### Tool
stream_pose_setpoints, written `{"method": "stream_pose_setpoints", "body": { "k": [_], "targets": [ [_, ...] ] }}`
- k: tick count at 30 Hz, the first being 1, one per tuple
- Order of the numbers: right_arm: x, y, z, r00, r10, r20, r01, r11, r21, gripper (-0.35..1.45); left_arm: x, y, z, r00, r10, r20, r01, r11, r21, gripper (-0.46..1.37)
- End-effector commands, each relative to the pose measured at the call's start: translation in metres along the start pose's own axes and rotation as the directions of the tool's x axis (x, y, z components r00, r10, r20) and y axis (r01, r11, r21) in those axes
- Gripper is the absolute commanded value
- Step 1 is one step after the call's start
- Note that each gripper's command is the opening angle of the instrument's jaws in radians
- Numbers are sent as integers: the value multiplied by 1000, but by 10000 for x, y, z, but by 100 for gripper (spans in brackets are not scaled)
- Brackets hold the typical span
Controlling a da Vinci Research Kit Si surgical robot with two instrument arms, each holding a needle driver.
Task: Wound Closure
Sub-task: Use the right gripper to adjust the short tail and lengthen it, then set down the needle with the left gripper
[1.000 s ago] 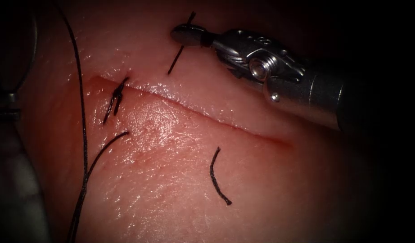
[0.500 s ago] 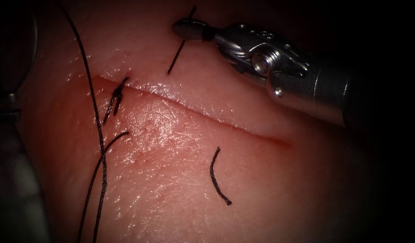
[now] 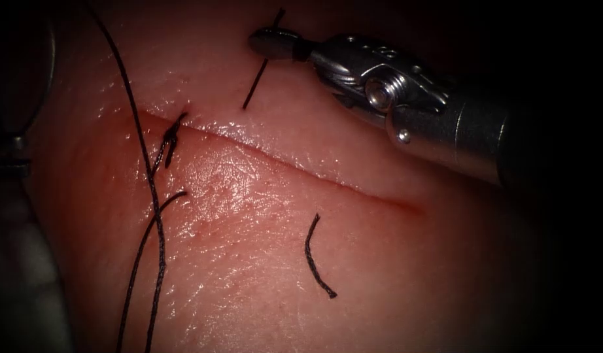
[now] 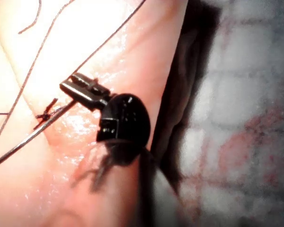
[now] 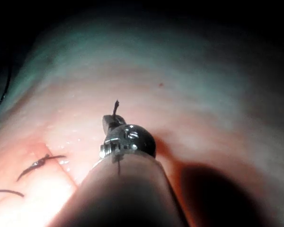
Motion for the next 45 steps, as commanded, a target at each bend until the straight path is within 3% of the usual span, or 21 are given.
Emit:
{"method": "stream_pose_setpoints", "body": {
  "k": [1, 4, 5, 8, 9, 11, 21, 31, 39, 45],
  "targets": [
    [0, 0, 1, 1000, -2, 0, 2, 1000, -4, -35, 0, 0, 0, 1000, 0, -1, 0, 1000, -10, -35],
    [-1, 0, 1, 1000, -2, -6, 2, 1000, -5, -35, 0, 0, 0, 1000, 0, -1, 0, 1000, -10, -35],
    [-1, 1, 1, 1000, -1, -18, 1, 1000, -5, 8, 0, 0, 0, 1000, 0, -2, 0, 1000, -10, -35],
    [-1, 3, 2, 999, -1, -38, 0, 1000, -7, 79, 0, 0, 0, 1000, 6, -2, -6, 1000, -10, -35],
    [-1, 5, 2, 999, 0, -47, 0, 1000, -8, 96, 0, 0, 0, 1000, 6, -3, -6, 1000, -10, -35],
    [-1, 7, 1, 999, 0, -53, 0, 1000, -8, 104, 0, 0, 0, 1000, 6, -3, -6, 1000, -10, -35],
    [-5, 14, -16, 999, -4, -49, 4, 1000, 4, 100, 2, 1, 1, 1000, 5, -9, -5, 1000, -13, -35],
    [-12, 18, -38, 999, -10, -46, 12, 1000, 23, 99, 10, 5, 7, 999, 22, -37, -24, 998, -54, -35],
    [-31, 15, -60, 999, -29, -32, 31, 998, 49, 94, 11, 6, 7, 999, 27, -46, -29, 998, -57, -35],
    [-46, 11, -76, 999, -45, -12, 46, 997, 65, 75, 18, 8, 10, 998, 36, -59, -40, 997, -68, -35]
  ]
}}
